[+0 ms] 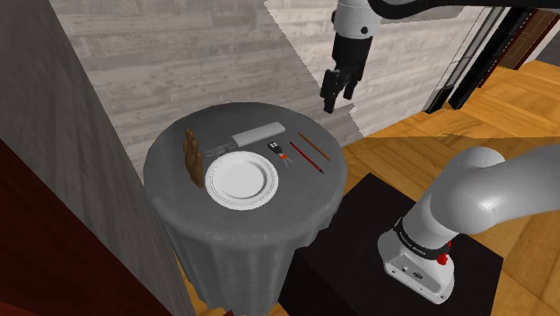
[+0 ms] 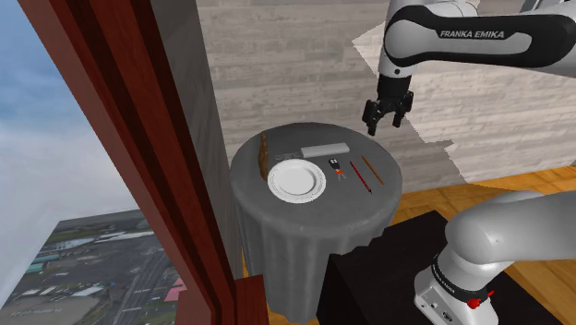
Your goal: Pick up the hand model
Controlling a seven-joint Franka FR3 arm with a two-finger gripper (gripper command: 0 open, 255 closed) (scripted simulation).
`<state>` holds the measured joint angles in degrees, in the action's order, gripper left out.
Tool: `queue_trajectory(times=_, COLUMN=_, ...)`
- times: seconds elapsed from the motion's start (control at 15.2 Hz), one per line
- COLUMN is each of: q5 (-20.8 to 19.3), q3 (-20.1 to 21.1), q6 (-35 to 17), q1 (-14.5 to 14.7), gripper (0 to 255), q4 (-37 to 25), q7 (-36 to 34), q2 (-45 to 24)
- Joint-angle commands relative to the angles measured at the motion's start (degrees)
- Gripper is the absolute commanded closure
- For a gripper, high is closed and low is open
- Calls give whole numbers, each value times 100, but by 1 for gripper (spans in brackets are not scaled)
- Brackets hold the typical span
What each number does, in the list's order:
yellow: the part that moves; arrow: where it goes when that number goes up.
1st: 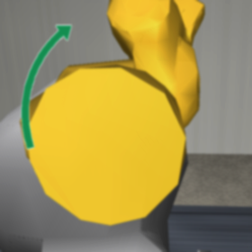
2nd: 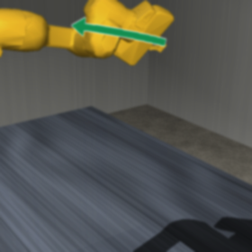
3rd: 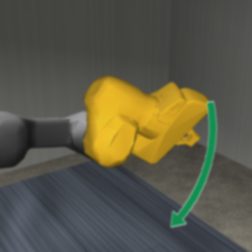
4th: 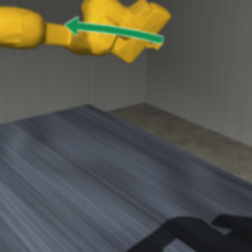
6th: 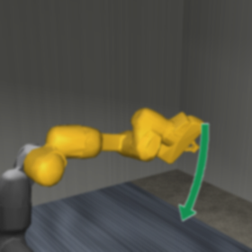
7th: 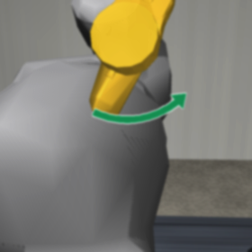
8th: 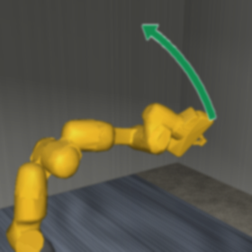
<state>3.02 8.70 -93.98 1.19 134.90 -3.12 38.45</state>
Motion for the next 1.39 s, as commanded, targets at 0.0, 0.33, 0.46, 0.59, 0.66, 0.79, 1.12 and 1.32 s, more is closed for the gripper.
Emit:
queue_trajectory(times=0.0, q5=149, q3=182, q6=-220, q1=52, gripper=0, q4=-69, q7=-241, q2=-258)
queue_trajectory(times=0.33, q5=422, q3=645, q6=-675, q1=162, gripper=0, q4=-433, q7=-845, q2=-992)
queue_trajectory(times=0.46, q5=486, q3=825, q6=-847, q1=194, gripper=0, q4=-625, q7=-1087, q2=-1315)
queue_trajectory(times=0.59, q5=521, q3=1001, q6=-1009, q1=222, gripper=0, q4=-843, q7=-1333, q2=-1654)
queue_trajectory(times=0.66, q5=527, q3=1088, q6=-1086, q1=234, gripper=0, q4=-962, q7=-1457, q2=-1829)
queue_trajectory(times=0.79, q5=513, q3=1257, q6=-1231, q1=257, gripper=0, q4=-1221, q7=-1711, q2=-2190)
queue_trajectory(times=1.12, q5=325, q3=1635, q6=-1520, q1=344, gripper=0, q4=-1986, q7=-2377, q2=-3161)
queue_trajectory(times=1.32, q5=110, q3=1814, q6=-1630, q1=442, gripper=0, q4=-2534, q7=-2795, q2=-3789)
